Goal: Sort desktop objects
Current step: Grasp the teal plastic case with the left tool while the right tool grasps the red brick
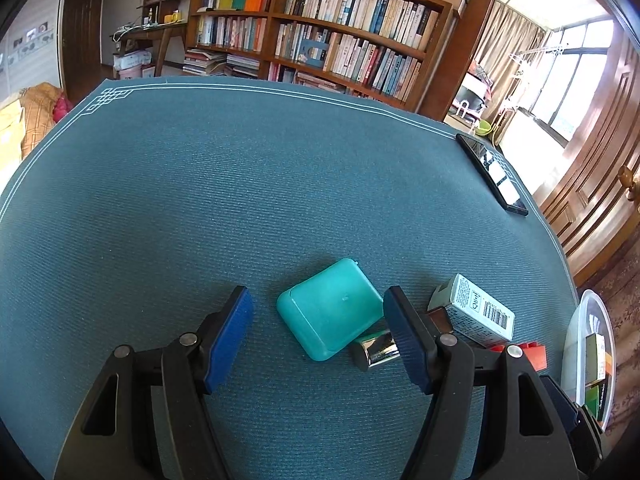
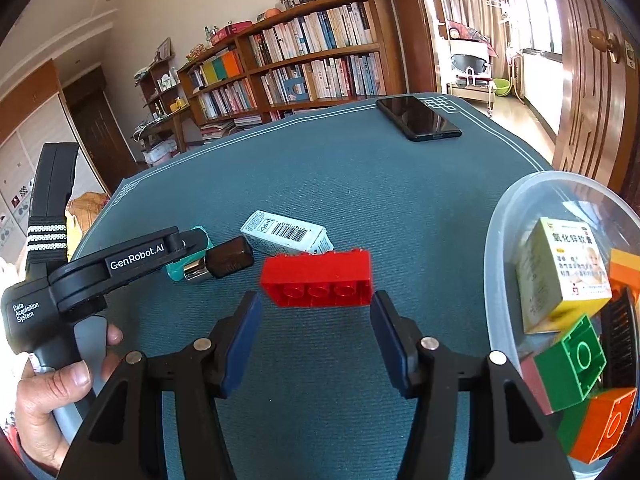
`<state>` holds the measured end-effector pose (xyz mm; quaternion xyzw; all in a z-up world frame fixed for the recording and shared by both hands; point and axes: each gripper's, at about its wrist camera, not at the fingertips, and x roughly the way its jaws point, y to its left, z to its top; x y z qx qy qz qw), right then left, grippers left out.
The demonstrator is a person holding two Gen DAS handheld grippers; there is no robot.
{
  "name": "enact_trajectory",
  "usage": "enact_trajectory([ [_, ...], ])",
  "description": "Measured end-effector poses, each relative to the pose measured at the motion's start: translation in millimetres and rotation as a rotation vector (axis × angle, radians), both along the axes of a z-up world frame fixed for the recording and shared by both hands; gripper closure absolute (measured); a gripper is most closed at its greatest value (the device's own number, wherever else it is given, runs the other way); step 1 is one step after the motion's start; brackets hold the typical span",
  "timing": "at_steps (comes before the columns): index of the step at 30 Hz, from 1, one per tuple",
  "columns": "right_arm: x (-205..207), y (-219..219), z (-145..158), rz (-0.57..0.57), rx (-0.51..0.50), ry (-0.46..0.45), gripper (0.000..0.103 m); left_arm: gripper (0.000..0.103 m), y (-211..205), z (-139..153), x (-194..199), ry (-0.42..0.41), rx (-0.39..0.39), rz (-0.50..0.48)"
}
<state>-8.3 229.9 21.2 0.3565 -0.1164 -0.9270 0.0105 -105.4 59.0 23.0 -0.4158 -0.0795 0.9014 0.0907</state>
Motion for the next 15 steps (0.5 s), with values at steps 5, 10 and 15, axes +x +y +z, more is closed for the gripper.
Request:
enact_trajectory([
  [5,-5.2,-2.3,-3.1,0.005,-0.007,-0.002,0.032,0.03,0.2,-0.9,-1.0,0.013,-0.003,-0.004],
  [10,-10.4,-3.7,-3.6,-0.001,-0.003,0.001,0.029,0.027,2.9,-0.7,-2.4,0.018,-0.008,-0.005],
  [15,-16.8,-7.7,-5.2,-0.008,0.023,0.003,0.029,0.024,7.0,-2.3,-2.1,0.037,-0.027,-0.009],
])
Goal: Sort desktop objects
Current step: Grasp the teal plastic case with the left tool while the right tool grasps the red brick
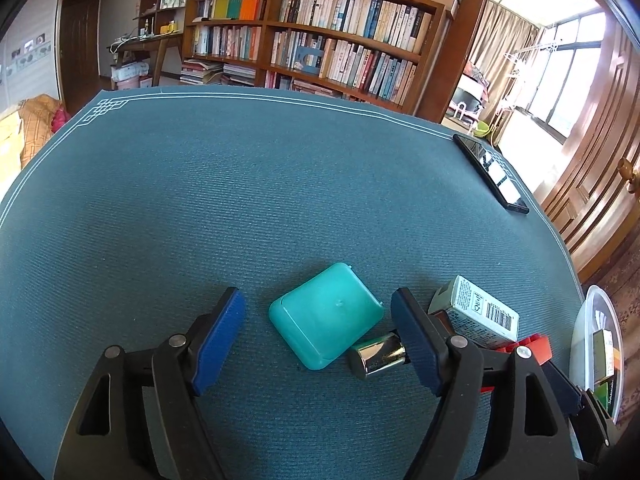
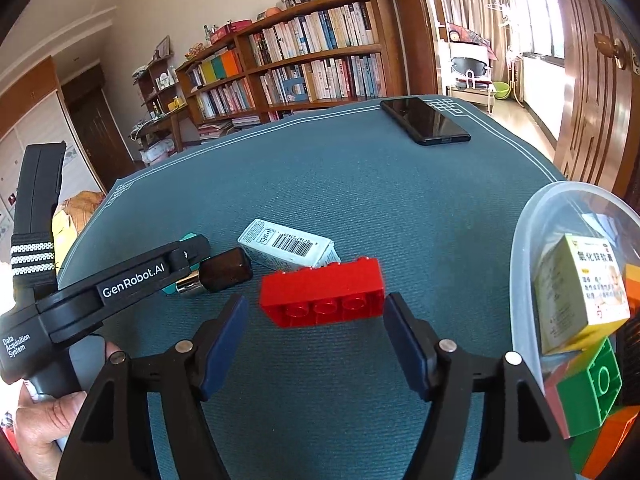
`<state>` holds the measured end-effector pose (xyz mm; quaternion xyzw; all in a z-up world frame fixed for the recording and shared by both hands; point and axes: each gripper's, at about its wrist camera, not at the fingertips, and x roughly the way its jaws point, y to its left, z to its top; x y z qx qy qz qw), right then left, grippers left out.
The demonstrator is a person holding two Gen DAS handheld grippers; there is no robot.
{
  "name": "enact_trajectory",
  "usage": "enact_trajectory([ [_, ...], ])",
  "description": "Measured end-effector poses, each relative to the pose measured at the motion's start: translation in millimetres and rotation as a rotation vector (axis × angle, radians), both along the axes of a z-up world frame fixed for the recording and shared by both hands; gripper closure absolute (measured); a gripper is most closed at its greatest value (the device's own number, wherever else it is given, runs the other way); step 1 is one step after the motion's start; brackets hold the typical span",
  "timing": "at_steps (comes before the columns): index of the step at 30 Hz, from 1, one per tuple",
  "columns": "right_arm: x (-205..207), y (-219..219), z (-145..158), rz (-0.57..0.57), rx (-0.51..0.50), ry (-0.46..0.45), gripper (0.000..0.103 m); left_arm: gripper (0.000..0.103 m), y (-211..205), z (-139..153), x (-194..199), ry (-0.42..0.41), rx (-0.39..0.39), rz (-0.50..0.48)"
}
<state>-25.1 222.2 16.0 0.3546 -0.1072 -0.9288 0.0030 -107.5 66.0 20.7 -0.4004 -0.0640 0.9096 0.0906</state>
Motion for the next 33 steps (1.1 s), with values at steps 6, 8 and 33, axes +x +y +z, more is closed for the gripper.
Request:
enact_trajectory([
  [6,-4.0,-1.3,-4.1,0.003,-0.01,-0.013,0.029,0.023,-0.3,-0.4,-1.3,0.012,-0.008,-0.002],
  [8,-4.5,-0.5,-5.0,0.001,-0.016,-0.019,0.029,0.023,-0.7,-0.4,-1.0,0.013,-0.01,-0.002],
  [33,-15.6,-5.7,-6.7,-0.011,0.022,-0.055,0.029,0.041,-23.1,3.2,-4.8,-0.035,-0.06,0.013],
])
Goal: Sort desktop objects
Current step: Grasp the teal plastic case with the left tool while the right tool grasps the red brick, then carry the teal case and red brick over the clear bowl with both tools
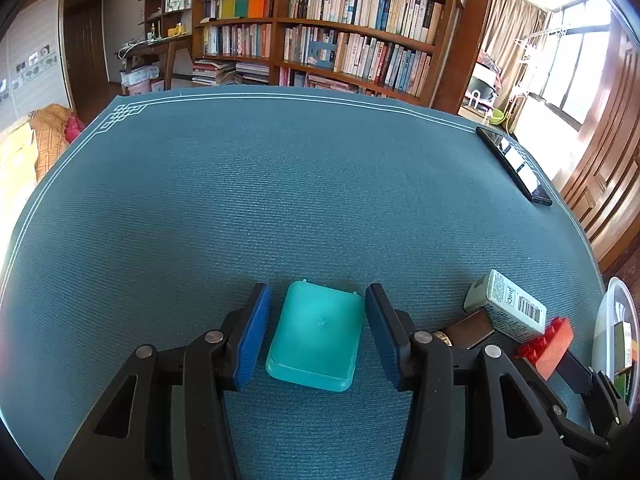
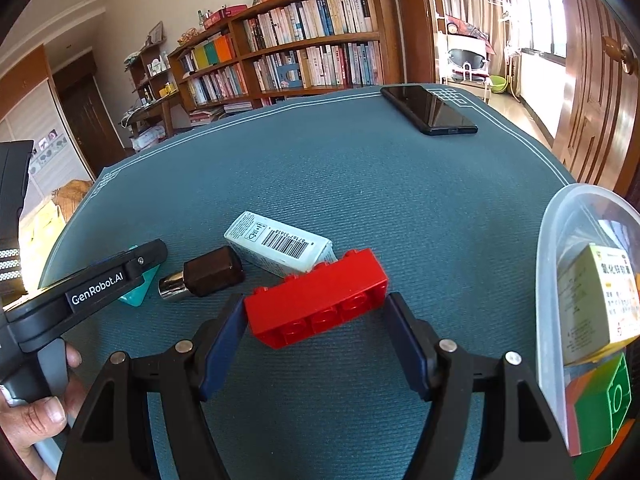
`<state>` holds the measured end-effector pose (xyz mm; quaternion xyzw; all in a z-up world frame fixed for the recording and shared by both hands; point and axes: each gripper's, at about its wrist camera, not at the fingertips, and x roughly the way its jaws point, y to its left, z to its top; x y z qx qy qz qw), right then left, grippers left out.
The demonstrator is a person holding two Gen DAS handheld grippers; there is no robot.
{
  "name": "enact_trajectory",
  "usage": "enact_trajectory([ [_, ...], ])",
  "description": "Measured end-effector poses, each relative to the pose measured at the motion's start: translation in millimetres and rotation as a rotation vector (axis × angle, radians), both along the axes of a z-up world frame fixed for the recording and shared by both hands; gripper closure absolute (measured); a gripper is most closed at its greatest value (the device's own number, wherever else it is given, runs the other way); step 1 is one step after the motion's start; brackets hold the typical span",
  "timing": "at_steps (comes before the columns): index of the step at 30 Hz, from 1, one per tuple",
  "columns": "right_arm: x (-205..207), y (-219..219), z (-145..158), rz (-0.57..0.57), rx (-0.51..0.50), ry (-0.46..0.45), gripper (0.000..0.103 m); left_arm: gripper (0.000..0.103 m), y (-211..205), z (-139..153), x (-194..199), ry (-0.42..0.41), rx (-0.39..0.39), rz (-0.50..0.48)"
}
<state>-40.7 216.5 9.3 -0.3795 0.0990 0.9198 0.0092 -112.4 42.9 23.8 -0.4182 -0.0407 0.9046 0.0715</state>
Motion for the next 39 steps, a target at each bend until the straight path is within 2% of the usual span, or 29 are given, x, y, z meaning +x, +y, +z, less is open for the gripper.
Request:
enact_trajectory([
  [2,-0.1,0.3,-0.6,0.002,-0.007,0.002,0.029,0.031,-4.9,1.1,-0.5,-0.013,0.032,-0.001],
  [5,0.5,2.2,-1.4,0.005,-0.027,0.007,0.029,0.03,-6.9,1.5,-1.7,-0.031,0.033,-0.021],
  [10,-0.1,1.9,-1.4,0.01,-0.038,0.009,0.028,0.03,4.7,-0.7,2.5,-0.038,-0.09,-0.11],
  [16,0.8,2.6,-0.9,0.014,-0.039,0.01,0.029,0.032,12.7,-5.1,7.0,0.011,-0.18,-0.106],
  [18,0.9,2.9,-0.9,0.007,-0.034,0.011,0.033,0.052,12.2,-3.9,7.1,0.016,-0.167,-0.11],
  [19,1.0,2.6,-0.9,0.007,-0.034,0.012,0.033,0.057,11.8,-3.4,6.7,0.016,-0.159,-0.109],
  [20,1.4,2.7,-0.8,0.009,-0.035,0.014,0.043,0.06,11.0,-2.7,6.9,0.017,-0.155,-0.106],
  [21,1.2,2.3,-0.7,0.018,-0.038,0.014,0.051,0.06,10.2,-2.4,6.6,0.016,-0.152,-0.102],
  [26,2.2,1.7,-0.4,0.022,-0.035,0.02,0.054,0.06,8.1,0.3,7.4,0.032,-0.153,-0.074],
  [27,2.7,2.5,-0.2,0.025,-0.04,0.023,0.058,0.06,7.3,1.8,7.8,0.037,-0.148,-0.07],
  [39,13.8,1.1,5.9,0.063,-0.054,0.061,0.062,0.06,9.0,17.6,13.5,0.083,-0.094,-0.065],
])
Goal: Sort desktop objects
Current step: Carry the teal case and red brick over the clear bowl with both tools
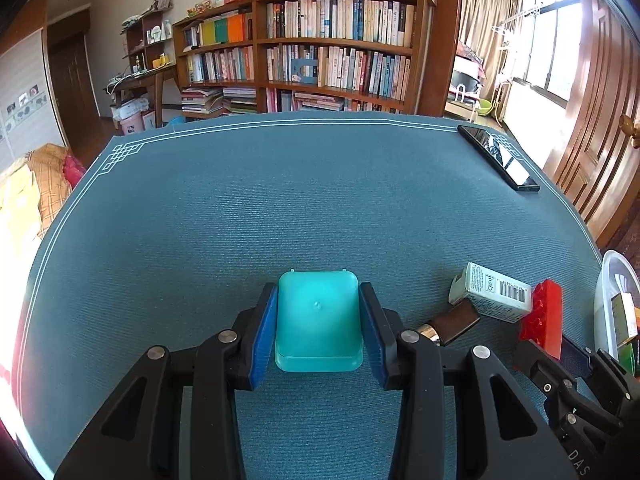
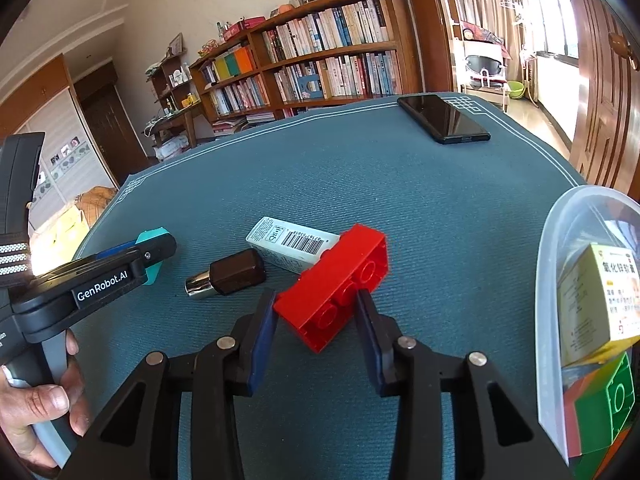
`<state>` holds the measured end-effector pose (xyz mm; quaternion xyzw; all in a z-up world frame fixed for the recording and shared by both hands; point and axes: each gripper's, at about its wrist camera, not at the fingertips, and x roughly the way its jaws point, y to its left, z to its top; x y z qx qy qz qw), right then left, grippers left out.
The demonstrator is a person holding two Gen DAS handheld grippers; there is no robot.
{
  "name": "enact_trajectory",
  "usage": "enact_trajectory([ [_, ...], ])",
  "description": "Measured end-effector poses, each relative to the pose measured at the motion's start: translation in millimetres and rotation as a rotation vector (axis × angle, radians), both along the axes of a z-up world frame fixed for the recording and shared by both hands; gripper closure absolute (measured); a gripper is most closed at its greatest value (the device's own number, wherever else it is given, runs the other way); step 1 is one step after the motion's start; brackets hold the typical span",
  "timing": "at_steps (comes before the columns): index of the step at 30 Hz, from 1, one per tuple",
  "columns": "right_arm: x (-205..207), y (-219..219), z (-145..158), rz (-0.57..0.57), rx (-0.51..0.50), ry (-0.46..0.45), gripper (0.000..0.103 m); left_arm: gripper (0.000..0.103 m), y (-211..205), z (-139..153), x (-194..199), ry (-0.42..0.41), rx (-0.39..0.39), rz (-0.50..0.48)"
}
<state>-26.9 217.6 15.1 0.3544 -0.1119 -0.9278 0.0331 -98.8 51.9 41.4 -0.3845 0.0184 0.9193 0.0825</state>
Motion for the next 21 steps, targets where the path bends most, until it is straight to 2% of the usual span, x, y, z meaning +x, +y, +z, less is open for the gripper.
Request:
enact_trajectory([
  [3,1.8,-1.2,2.0,0.007,0.004,0.004,0.068,0.06,2.2,2.5,1.2,0.004,0.014,-0.009],
  [13,-3.5,-1.9,-4.8,-0.008,0.021,-0.036,0.068,0.06,5.4,2.7,0.1,-0.001,0.015,-0.009],
  [17,-11.7,1.4,-6.0,-0.049,0.031,-0.06,0.059,0.06,8.3,1.0,0.4,-0.005,0.012,-0.013],
  [21,-9.8,7.0,-4.8,-0.076,0.025,-0.06,0.058,0.06,9.4,-0.4,0.4,-0.007,0.011,-0.015],
])
